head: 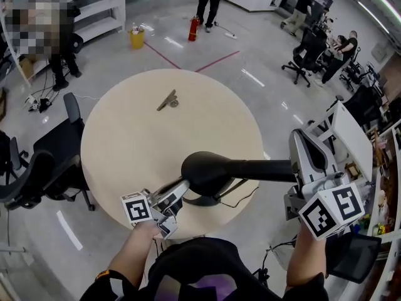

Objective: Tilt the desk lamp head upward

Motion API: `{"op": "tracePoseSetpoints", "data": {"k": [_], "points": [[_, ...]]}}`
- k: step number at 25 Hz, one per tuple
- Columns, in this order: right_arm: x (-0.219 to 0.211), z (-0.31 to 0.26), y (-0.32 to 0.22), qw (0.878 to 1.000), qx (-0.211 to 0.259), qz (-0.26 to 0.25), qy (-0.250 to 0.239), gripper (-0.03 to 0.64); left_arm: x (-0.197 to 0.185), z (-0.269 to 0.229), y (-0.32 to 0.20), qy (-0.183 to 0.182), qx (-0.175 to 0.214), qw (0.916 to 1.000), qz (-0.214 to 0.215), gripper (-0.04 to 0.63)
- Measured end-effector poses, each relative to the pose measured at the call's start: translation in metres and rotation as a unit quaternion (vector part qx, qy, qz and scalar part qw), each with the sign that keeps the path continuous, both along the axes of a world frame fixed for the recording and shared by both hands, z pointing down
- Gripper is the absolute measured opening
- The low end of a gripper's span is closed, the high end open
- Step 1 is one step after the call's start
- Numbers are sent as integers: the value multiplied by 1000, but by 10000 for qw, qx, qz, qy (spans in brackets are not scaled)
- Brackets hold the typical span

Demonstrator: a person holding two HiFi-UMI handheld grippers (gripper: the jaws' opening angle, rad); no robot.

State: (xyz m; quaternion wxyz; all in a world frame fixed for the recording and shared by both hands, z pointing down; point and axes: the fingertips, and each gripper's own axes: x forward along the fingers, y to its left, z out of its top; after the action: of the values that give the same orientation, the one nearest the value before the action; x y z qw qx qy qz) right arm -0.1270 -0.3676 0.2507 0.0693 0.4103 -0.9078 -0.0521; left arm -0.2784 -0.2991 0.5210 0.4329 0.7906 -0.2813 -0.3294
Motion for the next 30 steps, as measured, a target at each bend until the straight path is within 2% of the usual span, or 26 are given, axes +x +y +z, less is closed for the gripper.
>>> {"op": "tracePoseSetpoints", "data": {"k": [5,9,13,24,30], "points": [[4,-1,1,9999,49,47,-91,17,1,-1,-2,-55,-40,9999,97,153],[9,3,1,10000,-4,87,-17,17,-9,-12,-5,-85,68,9999,1,145],[13,10,5,9998,-43,170,54,15,-23,-25,-7,-316,195,9993,-78,141],[52,31,7,9973,-351,631,-146,15,-52,-95,-13,-848,814,9926,-314,115],[61,44,10,9957,-430,821,-85,15,-61,-124,-11,-923,1053,9893,-413,104]]}}
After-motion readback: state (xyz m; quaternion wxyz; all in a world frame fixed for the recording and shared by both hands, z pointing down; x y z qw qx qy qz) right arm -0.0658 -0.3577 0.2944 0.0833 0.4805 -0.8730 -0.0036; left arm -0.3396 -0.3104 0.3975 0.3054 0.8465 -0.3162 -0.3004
